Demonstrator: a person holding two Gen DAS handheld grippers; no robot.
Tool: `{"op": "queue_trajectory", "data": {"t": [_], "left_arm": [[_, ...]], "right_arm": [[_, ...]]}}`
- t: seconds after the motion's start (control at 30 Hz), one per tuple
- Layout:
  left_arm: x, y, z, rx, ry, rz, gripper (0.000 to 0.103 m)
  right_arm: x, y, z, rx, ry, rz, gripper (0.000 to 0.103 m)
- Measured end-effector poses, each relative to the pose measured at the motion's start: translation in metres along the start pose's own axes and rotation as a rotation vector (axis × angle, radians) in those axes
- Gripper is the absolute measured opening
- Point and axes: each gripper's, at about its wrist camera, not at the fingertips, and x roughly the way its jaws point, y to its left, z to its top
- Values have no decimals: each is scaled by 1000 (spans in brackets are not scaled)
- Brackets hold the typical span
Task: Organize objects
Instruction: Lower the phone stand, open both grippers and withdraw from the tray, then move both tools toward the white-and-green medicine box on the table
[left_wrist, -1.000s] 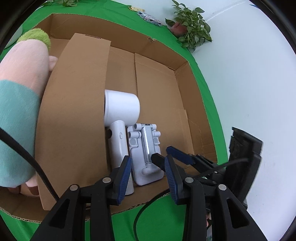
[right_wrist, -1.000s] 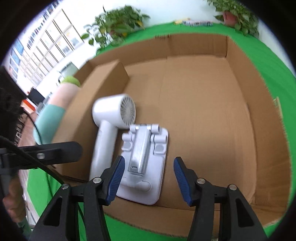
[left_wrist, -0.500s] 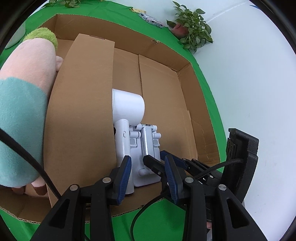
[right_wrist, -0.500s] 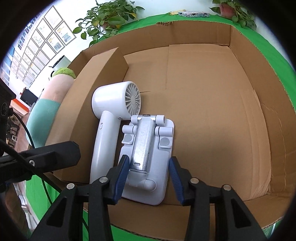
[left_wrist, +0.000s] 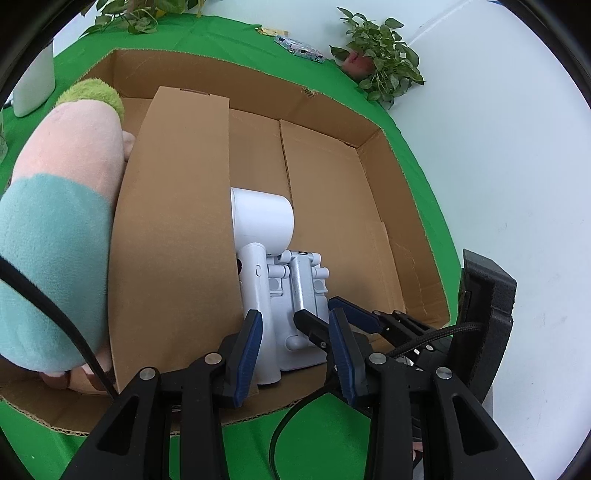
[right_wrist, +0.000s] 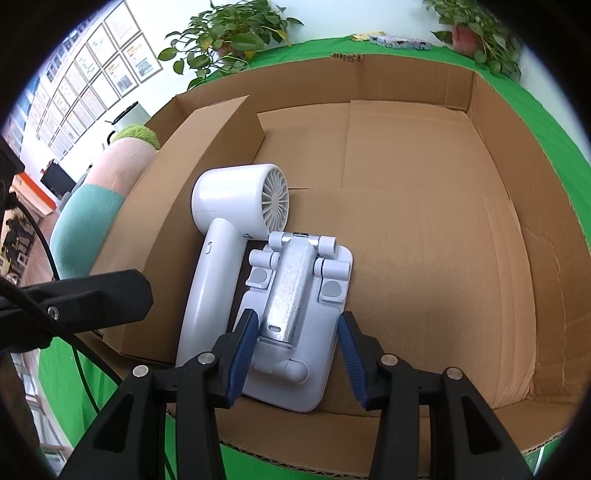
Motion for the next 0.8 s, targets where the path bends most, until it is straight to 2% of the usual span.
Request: {"op": "queue_trajectory", "data": {"t": [0.13, 0.2, 0.27, 0.3, 0.33, 0.37, 0.4, 0.47, 0.57, 0.67, 0.8], "left_arm": [[-7, -5, -2, 35, -27, 47, 37], [-11, -10, -2, 58, -55, 81, 37], [-19, -16, -4, 90, -97, 109, 37], [-23, -20, -5, 108, -123, 123, 42], [-29, -25, -6, 129, -159, 141, 47], [-36, -28, -9, 145, -193, 157, 58], [-42, -32, -11, 163, -231, 171, 65], [-55, -39, -18, 210, -304, 200, 71], [-63, -53, -28, 266, -360, 255, 72], [-67, -66, -40, 295, -418, 293, 81], [-70, -75, -61, 297, -475, 316, 82]], "right_arm": [[-5, -1, -2, -14, -24, -20, 48], [-12, -1, -3, -23, -49, -56, 56], [-24, -3, -6, -31, -97, -65, 68], [-30, -3, -8, -35, -121, -67, 72], [-37, -4, -10, -40, -149, -71, 80], [-43, -4, -13, -48, -175, -76, 82], [-49, -3, -15, -59, -198, -81, 82], [-59, 0, -22, -84, -235, -117, 82], [-70, 6, -33, -102, -274, -152, 82], [-76, 9, -42, -90, -294, -163, 82], [-84, 11, -57, -62, -317, -189, 82]]}}
